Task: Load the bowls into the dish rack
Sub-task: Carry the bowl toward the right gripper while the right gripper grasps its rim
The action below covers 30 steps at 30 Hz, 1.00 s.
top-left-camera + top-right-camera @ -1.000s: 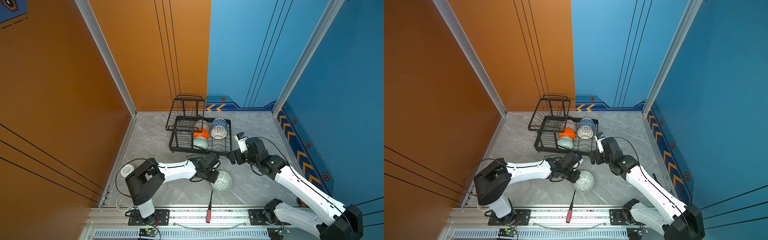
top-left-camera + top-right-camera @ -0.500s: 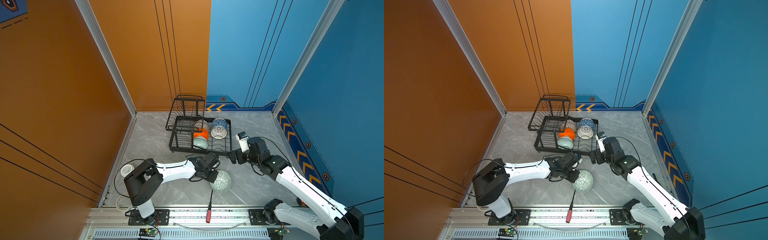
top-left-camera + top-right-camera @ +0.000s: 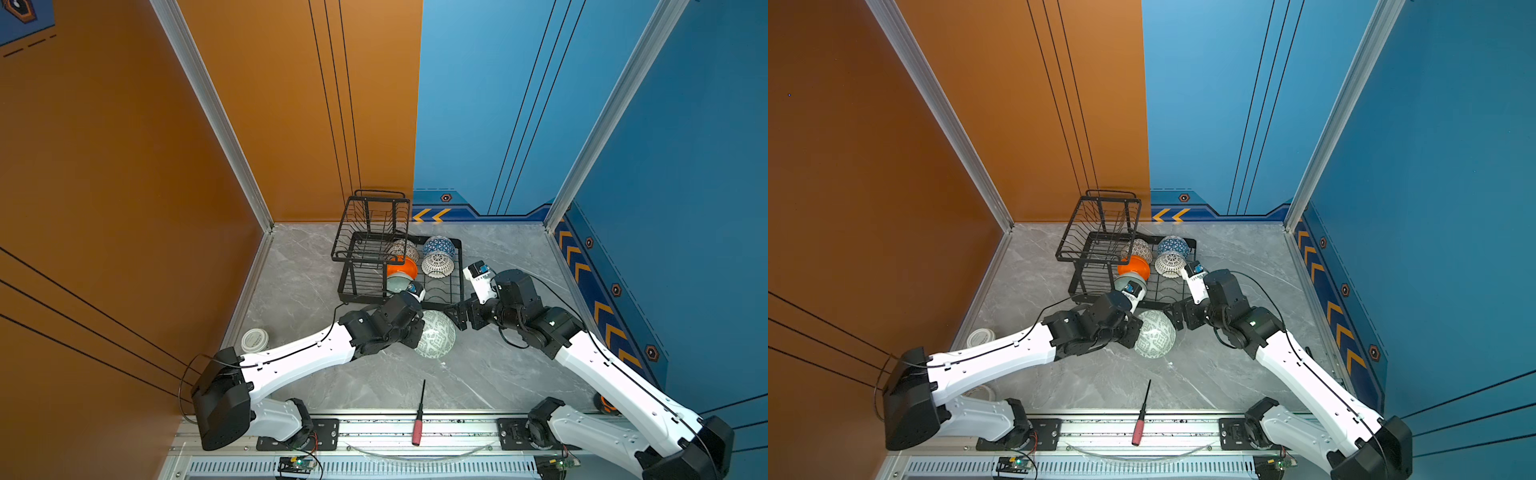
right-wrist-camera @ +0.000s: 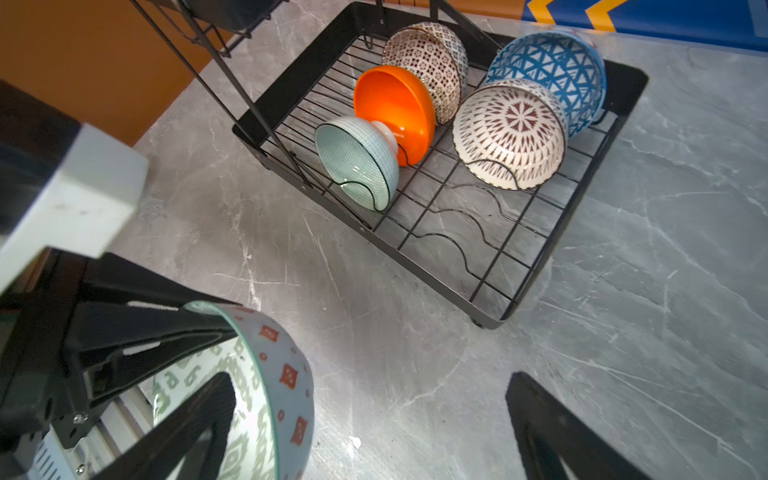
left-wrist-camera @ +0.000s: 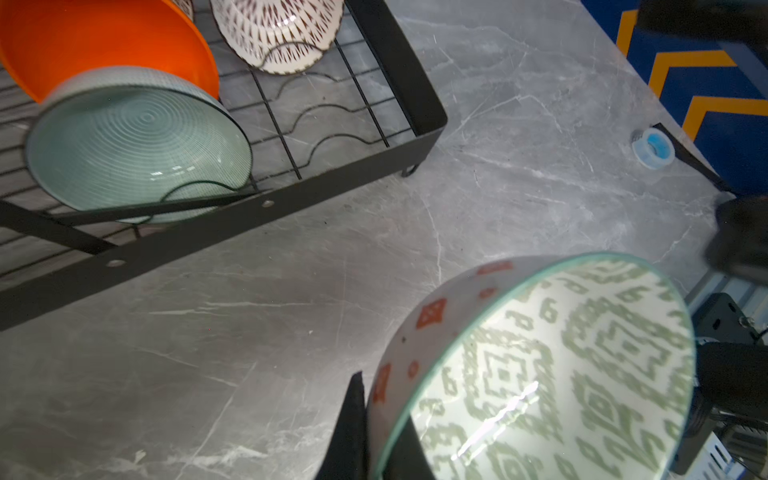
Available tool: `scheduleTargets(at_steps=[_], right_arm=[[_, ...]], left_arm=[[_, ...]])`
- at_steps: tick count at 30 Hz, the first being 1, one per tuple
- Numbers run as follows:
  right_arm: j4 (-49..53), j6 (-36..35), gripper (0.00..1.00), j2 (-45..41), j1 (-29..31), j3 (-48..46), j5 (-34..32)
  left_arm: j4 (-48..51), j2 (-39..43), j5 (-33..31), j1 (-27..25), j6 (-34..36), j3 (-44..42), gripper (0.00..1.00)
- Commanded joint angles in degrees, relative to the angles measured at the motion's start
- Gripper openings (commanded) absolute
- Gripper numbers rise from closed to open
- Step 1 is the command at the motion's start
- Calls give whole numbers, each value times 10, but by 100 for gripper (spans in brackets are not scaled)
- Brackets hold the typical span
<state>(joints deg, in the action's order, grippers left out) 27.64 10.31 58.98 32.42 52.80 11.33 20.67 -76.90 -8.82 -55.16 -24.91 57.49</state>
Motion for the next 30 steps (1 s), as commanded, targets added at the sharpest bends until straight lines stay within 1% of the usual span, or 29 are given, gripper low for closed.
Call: scheduleTargets(at_steps=[1, 8, 10, 12, 14, 15, 20, 25, 28, 30], right_arm=[[16, 25, 100, -4, 20, 18, 6], [-20, 62, 100, 2, 55, 2, -45], [-33, 74, 97, 3, 59, -5, -63], [-47, 90, 91, 3, 60, -9, -70], [-67, 106, 81, 6, 61, -16, -65], [-73, 111, 78, 7, 62, -17, -62], [-81, 130, 58, 31, 69, -13, -48], [-80, 137, 51, 50, 74, -9, -45], [-80, 140, 43, 55, 74, -8, -46], [-81, 140, 33, 58, 74, -5, -48]], left_arm=[[-13, 33, -64, 5, 18, 36, 0], [-24, 45, -72, 5, 28, 50, 0], [-30, 46, -67, 5, 25, 49, 0], [-33, 49, -68, 4, 24, 46, 0], [-35, 51, -69, 5, 22, 43, 0], [-37, 51, -70, 5, 22, 43, 0], [-45, 54, -73, 5, 23, 39, 0], [-51, 51, -75, 5, 23, 39, 0], [-54, 48, -74, 5, 22, 39, 0], [-55, 48, -72, 6, 23, 38, 0]])
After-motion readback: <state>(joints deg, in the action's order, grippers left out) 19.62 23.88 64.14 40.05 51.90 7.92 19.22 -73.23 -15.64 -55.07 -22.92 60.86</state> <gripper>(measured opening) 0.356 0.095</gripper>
